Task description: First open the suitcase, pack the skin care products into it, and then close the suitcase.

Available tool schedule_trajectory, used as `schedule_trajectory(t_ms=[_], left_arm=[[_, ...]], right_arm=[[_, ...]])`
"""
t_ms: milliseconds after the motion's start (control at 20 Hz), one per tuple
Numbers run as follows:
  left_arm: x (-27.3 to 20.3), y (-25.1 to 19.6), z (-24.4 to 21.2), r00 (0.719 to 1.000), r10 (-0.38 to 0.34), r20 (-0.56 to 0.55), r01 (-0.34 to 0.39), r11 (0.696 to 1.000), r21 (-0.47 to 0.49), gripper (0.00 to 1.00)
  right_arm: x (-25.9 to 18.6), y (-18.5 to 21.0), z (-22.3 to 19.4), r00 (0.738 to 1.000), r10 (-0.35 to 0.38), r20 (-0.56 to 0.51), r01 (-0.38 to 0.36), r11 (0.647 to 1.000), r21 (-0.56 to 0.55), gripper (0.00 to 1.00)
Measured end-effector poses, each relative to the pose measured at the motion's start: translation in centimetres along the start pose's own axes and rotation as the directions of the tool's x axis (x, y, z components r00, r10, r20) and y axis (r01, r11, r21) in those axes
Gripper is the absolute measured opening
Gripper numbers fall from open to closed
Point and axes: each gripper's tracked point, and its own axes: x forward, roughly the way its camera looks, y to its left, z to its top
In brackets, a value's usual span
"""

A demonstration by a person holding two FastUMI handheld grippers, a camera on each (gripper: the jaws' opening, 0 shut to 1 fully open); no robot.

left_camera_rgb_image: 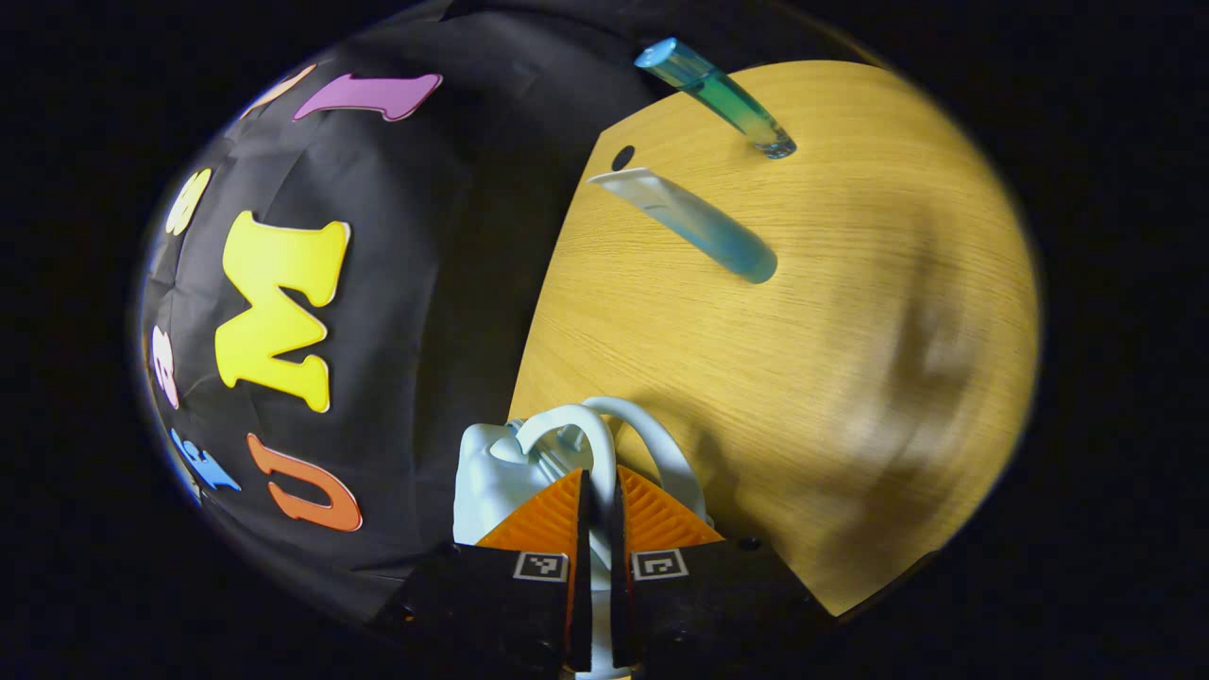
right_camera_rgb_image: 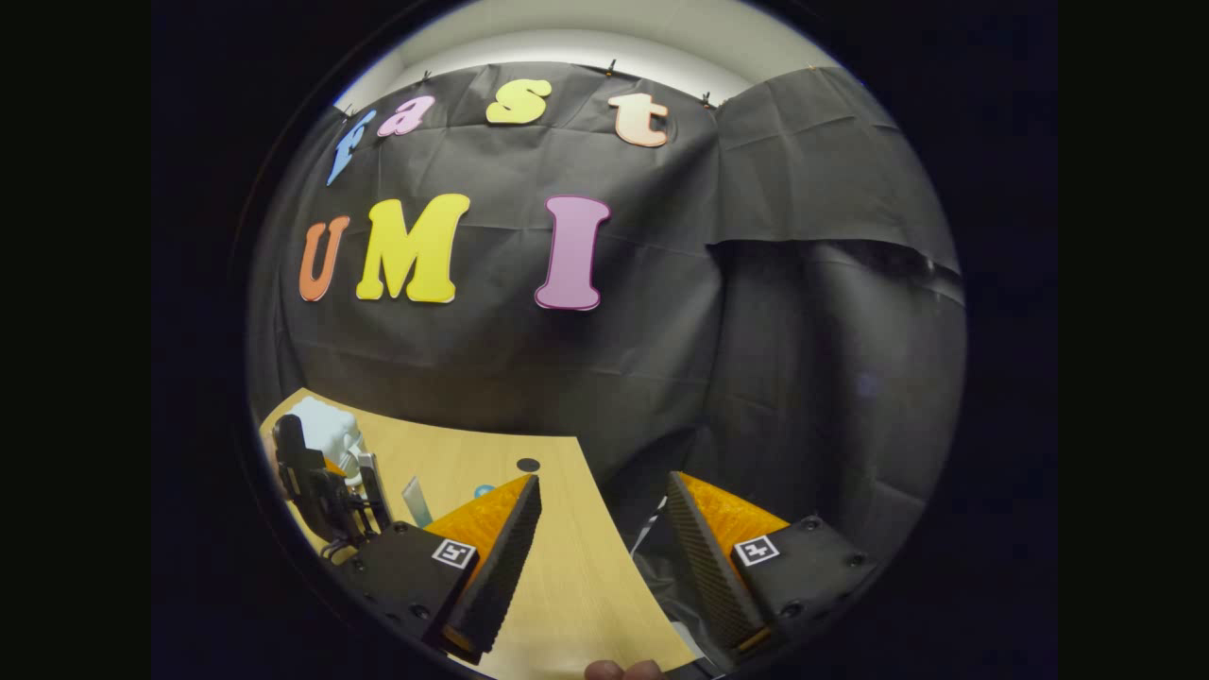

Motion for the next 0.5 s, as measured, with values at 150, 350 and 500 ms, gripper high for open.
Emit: schedule_trajectory(t_ms=[150, 350, 500], left_arm=[[-2.6, 6.5, 0.0, 0.990, 0.119, 0.070, -0.106, 0.980, -0.171, 0.07], [-7.0, 16.5, -4.9, 0.953, 0.293, 0.079, -0.220, 0.848, -0.482, 0.03], [-9.0, 22.2, -12.4, 0.919, 0.395, 0.016, -0.300, 0.724, -0.622, 0.03]], right_arm=[[-0.1, 1.8, 1.2, 0.999, 0.034, 0.027, -0.034, 0.999, -0.005, 0.80], [-0.5, 5.9, 3.6, 0.991, 0.121, 0.052, -0.121, 0.993, -0.012, 0.80], [-0.7, 8.7, 5.7, 0.982, 0.171, 0.080, -0.169, 0.985, -0.032, 0.80]])
